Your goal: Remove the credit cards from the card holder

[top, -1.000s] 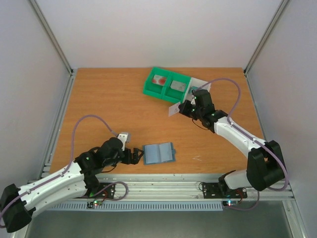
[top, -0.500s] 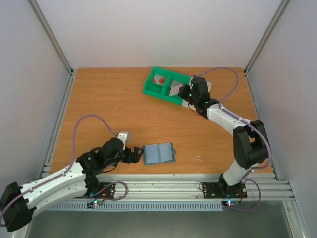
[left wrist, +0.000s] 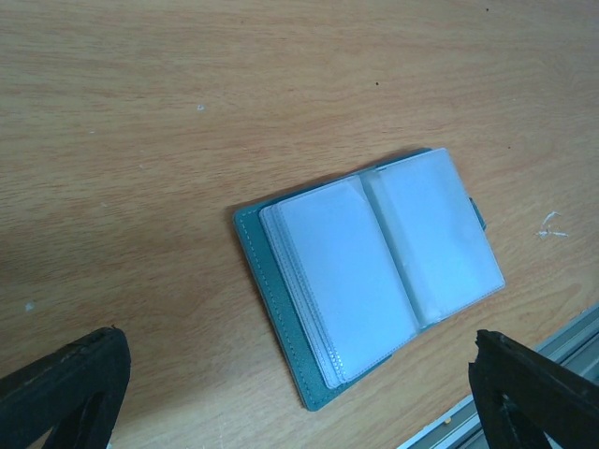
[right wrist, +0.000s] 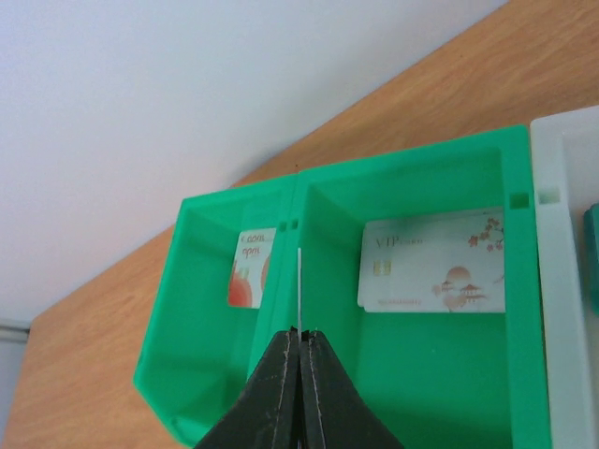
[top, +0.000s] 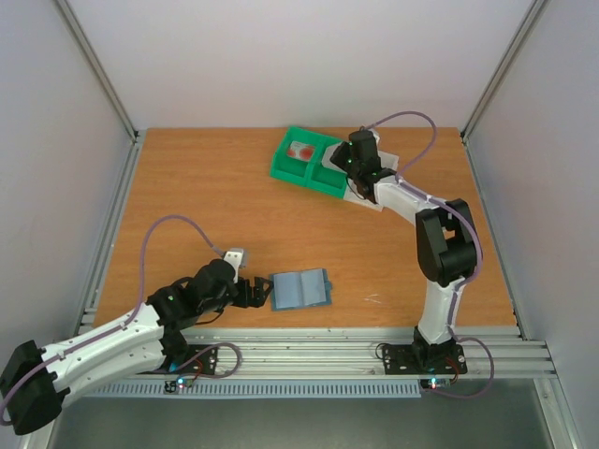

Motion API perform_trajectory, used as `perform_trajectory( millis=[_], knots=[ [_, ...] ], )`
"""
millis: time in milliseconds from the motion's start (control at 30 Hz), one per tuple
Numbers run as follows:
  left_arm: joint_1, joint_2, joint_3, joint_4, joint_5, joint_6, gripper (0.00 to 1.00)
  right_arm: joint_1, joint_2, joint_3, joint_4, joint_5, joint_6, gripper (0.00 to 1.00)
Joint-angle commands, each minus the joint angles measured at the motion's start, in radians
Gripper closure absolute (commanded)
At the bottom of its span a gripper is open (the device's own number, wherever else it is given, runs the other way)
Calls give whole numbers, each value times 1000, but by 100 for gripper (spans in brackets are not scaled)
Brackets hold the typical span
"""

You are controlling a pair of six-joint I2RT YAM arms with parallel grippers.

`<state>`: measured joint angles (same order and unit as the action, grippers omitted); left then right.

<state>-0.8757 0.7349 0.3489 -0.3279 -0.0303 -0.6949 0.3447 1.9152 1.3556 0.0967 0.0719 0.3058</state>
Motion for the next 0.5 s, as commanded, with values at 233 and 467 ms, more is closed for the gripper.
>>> perform_trajectory(
  millis=[233,467],
  knots=[
    [0,-32,-4,72,11,-31,1,-13,130,108,-31,92,26,99],
    [1,-34,23,35,5,-30,1,-35,203,195,-85,73,45,99]
  ],
)
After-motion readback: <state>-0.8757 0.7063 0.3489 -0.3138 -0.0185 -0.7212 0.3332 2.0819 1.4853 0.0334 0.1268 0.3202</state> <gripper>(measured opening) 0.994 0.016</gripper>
